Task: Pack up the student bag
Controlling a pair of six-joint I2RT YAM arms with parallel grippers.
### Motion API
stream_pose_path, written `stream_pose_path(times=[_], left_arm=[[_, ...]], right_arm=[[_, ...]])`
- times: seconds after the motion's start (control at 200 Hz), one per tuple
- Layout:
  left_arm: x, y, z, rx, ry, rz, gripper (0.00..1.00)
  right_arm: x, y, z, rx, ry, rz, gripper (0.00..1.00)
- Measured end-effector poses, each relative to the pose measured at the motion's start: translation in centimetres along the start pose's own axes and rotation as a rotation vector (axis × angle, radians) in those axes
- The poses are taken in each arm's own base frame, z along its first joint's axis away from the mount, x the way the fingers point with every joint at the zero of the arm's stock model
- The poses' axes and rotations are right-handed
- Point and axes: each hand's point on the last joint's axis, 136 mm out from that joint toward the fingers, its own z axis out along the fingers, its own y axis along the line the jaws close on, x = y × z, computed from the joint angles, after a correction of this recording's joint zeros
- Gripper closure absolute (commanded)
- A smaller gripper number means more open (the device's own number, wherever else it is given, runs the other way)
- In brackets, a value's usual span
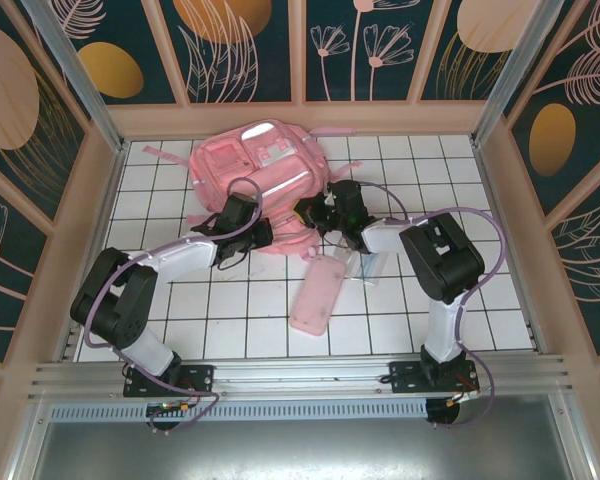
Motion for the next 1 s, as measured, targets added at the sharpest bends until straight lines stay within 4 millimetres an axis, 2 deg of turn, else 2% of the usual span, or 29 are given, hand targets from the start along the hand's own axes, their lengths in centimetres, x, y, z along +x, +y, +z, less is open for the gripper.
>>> stream_pose_path(times=[0.21,0.335,0.54,0.625,0.725,0.876,1.001], left_arm=[[-1.1,-1.0,-1.7,0.033,-0.042,0.000,1.00],[-0.8,-0.8,-2.1,0.040,-0.033,-0.009,1.00],[1.0,2.0,-2.0,-0.009,-0.001,-0.066,1.00],[1.1,2.4,-2.2,-0.018,-0.012,-0.072,1.00],[0.3,2.9,-2.7,-0.035,-0.041,-0.076,1.00],[-1.8,6.2,-3.4,-0.102,-0.091,-0.100,1.00],[-3.4,7.4,-3.6,-0.136,-0.112,-0.073,1.00]], right_arm=[[-0.7,2.0,-1.1,-0.039,-0.020,-0.019,1.00],[-1.0,2.0,-1.4,-0.037,-0.020,-0.021,1.00],[-1.7,1.9,-1.5,-0.020,-0.027,-0.027,1.00],[-1.6,1.7,-1.5,-0.011,-0.020,-0.022,1.00],[-1.7,1.7,-1.5,-0.007,-0.019,-0.026,1.00],[-1.6,1.7,-1.6,-0.008,-0.007,-0.036,1.00],[-1.3,2.0,-1.6,-0.013,0.012,-0.051,1.00]])
